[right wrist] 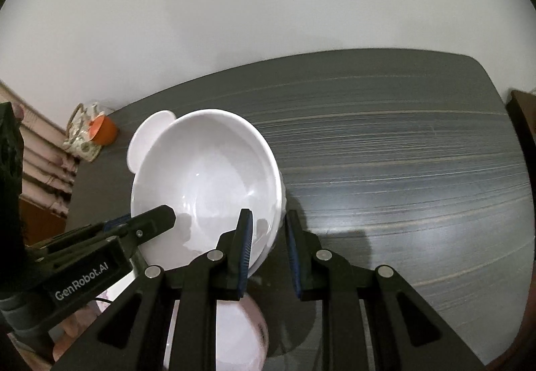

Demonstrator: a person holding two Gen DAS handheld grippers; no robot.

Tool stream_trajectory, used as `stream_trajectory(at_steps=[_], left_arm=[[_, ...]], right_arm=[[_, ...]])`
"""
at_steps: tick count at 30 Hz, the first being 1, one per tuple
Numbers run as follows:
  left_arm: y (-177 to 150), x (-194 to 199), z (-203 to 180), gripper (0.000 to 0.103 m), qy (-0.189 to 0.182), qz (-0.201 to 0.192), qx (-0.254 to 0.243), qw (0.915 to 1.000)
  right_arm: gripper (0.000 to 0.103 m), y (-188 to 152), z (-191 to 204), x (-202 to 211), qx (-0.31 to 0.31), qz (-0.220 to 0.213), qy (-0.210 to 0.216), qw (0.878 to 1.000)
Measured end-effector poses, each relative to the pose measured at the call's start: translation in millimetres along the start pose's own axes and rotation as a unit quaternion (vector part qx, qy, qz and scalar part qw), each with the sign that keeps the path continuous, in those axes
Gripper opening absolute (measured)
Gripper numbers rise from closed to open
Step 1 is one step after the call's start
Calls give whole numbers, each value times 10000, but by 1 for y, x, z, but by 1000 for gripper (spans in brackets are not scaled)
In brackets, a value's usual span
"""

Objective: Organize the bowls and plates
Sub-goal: 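Grip the white bowl rim with both grippers and lift it, then lower the held white bowl into the pink bowl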

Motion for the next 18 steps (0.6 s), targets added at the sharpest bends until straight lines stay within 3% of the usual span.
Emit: stream_trajectory(at_steps=[8,18], left_arm=[[-34,37,14,12,-38,-135,85,9999],[-69,46,33,13,0,-19,232,9997]], right_arm=[[19,-28,31,25,188,-80,48,9998],[19,-73,55,33,363,74,109,9993]])
Point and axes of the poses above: each gripper's, at about its wrist camera, not at the fingertips, and x roughly against the way its jaws point, z to its left, y to its top, the point moved 7 cm from there along -x, roughly the way its jaws point, and after that the axes turned 6 degrees about -y, right-handed, at the moved point
